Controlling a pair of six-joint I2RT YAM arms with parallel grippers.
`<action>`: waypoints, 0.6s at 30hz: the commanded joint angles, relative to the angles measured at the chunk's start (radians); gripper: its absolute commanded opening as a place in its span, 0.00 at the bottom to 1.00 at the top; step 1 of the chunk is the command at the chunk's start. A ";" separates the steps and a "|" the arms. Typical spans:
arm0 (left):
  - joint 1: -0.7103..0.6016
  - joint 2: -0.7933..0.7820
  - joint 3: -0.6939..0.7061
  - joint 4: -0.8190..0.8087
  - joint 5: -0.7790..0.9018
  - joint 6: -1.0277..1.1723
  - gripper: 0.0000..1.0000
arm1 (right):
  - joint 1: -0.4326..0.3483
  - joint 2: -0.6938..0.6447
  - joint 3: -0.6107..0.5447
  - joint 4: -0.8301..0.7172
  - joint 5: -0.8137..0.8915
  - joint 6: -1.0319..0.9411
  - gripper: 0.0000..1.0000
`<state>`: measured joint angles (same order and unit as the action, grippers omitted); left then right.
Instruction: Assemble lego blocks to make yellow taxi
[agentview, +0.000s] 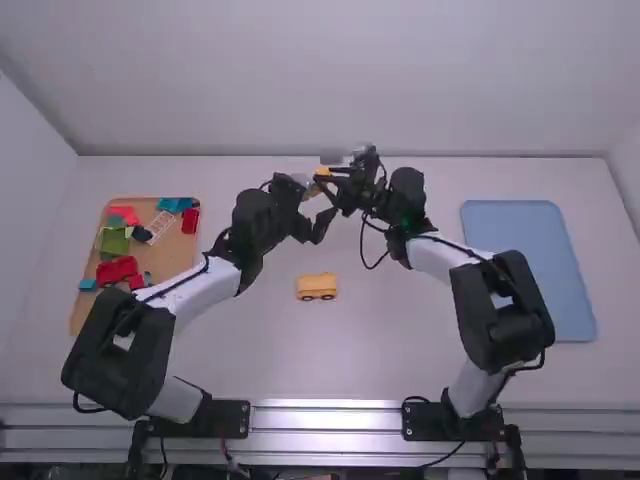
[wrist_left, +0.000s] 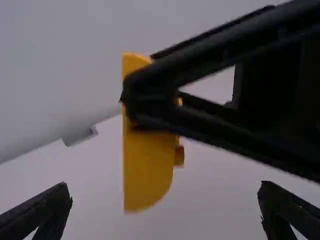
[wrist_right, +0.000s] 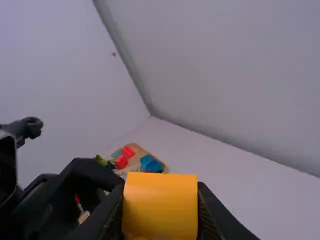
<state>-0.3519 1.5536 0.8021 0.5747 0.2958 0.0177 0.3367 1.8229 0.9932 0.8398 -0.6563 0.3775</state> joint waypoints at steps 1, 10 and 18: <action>-0.005 -0.031 0.001 -0.023 -0.049 -0.003 0.99 | -0.034 -0.047 0.060 -0.107 0.081 -0.045 0.19; 0.000 -0.031 0.001 -0.119 -0.246 -0.003 0.99 | -0.009 -0.172 0.283 -0.927 0.383 -0.455 0.16; 0.078 -0.043 0.001 -0.130 -0.103 0.005 0.99 | -0.001 -0.163 0.374 -1.508 0.476 -0.727 0.16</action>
<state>-0.3023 1.5536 0.8017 0.4416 0.1280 0.0185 0.3397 1.6547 1.3552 -0.6353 -0.2222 -0.2279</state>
